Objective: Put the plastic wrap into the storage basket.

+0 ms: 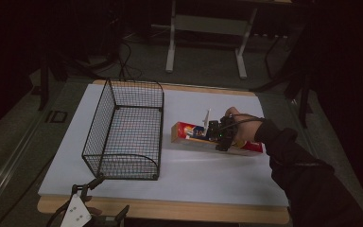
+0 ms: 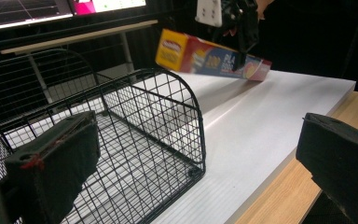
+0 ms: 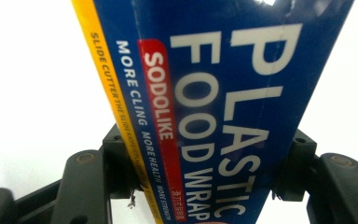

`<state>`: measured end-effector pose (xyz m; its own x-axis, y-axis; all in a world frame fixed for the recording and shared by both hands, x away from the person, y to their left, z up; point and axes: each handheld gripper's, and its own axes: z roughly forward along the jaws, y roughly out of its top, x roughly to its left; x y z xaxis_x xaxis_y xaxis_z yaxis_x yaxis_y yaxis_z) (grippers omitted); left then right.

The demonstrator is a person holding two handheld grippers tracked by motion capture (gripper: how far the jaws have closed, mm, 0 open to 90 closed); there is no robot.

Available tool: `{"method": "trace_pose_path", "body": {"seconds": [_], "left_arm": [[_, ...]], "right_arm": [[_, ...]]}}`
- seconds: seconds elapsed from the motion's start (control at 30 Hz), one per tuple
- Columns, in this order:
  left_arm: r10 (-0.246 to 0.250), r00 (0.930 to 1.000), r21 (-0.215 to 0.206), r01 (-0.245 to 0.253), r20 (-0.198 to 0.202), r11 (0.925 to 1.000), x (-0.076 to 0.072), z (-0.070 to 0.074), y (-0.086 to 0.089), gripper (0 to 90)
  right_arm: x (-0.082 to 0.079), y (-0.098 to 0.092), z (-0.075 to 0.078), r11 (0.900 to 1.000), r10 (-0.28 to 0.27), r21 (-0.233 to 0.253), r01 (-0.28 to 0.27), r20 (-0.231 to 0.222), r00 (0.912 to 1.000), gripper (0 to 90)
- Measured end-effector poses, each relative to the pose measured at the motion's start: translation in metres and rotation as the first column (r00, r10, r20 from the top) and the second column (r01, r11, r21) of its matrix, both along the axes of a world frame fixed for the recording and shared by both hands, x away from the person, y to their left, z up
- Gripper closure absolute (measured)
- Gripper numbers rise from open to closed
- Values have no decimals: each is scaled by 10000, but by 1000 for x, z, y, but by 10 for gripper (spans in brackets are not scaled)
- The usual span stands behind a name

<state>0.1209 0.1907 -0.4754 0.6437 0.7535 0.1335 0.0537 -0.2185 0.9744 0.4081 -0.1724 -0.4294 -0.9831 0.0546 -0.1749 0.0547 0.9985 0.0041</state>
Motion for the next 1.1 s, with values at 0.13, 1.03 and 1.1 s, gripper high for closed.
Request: {"method": "trace_pose_path", "body": {"seconds": [0.13, 1.03, 1.1], "left_arm": [[-7, 10000, -16, 7, 18, 10000, 0, 0, 0, 1], [-108, 9999, -1, 108, 60, 9999, 1, 1, -2, 1], [-122, 9999, -18, 122, 84, 9999, 1, 1, -2, 1]], "right_arm": [[5, -3, 9, 9914, -1007, 818, 1026, -263, 9946, 388], [-7, 0, 71, 7140, -4580, 5618, 4179, -767, 8856, 395], [-10, 7, 75, 6691, -5036, 5953, 4449, -770, 8605, 394]]}}
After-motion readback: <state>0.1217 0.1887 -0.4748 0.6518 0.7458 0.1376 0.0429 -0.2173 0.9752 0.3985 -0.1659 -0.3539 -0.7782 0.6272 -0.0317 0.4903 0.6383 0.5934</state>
